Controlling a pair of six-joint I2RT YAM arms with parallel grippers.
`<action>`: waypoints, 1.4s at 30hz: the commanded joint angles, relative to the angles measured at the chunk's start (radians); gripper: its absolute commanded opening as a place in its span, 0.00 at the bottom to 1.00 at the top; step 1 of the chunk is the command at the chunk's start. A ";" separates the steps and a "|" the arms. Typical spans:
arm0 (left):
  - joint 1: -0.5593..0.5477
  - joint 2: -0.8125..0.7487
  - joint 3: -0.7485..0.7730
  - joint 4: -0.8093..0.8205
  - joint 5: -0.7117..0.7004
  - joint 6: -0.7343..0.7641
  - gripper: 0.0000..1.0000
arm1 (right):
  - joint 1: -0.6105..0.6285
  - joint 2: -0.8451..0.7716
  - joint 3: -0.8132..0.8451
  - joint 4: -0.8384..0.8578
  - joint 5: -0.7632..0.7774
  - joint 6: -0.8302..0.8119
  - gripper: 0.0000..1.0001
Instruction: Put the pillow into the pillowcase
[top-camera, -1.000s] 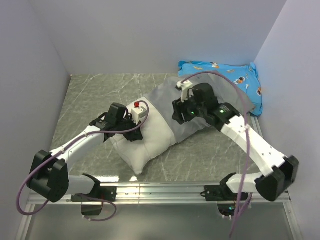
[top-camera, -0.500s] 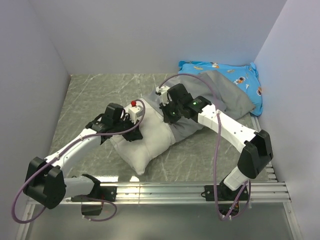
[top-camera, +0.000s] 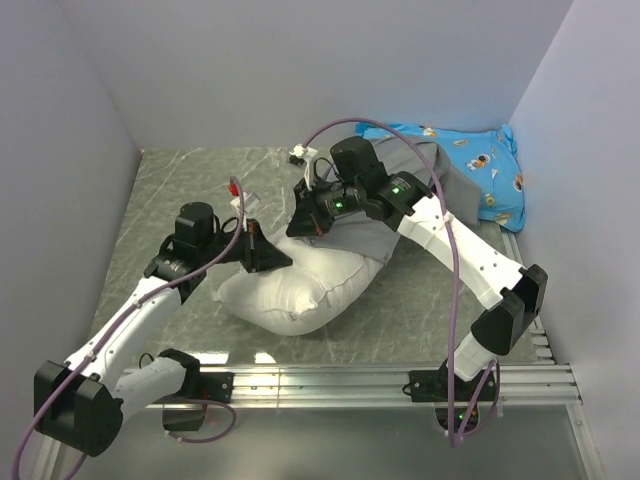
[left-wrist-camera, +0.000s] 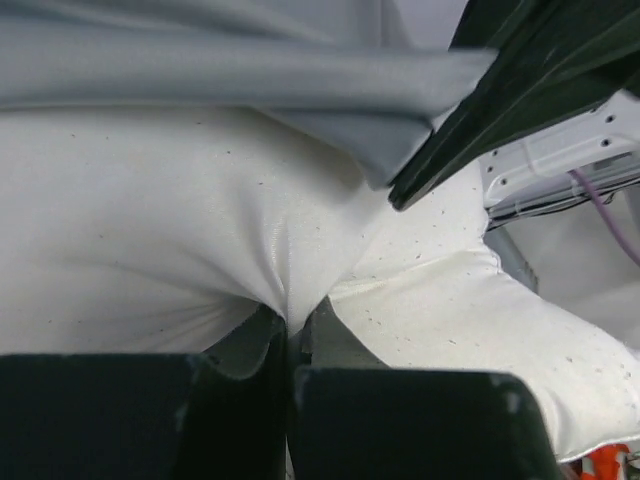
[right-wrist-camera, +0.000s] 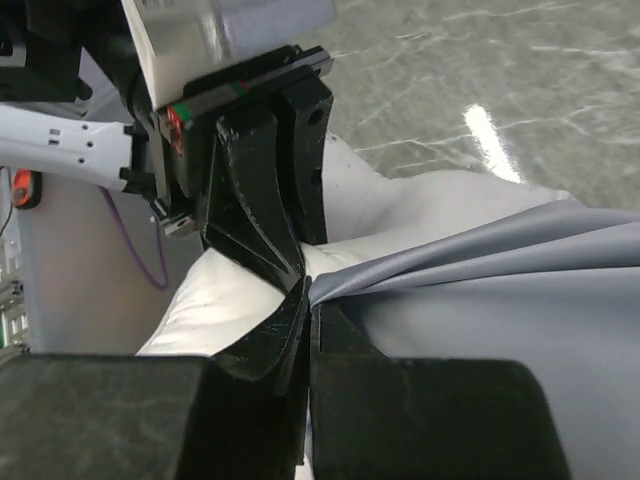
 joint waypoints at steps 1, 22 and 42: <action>0.057 -0.002 -0.014 0.270 0.040 -0.141 0.00 | 0.047 -0.043 -0.010 0.056 -0.218 0.037 0.00; 0.228 0.075 0.012 0.286 0.086 -0.372 0.03 | -0.024 -0.096 0.088 0.156 -0.242 0.169 0.00; 0.253 -0.508 -0.141 -0.567 -0.418 1.673 0.99 | -0.214 -0.095 -0.216 0.216 -0.151 0.185 0.00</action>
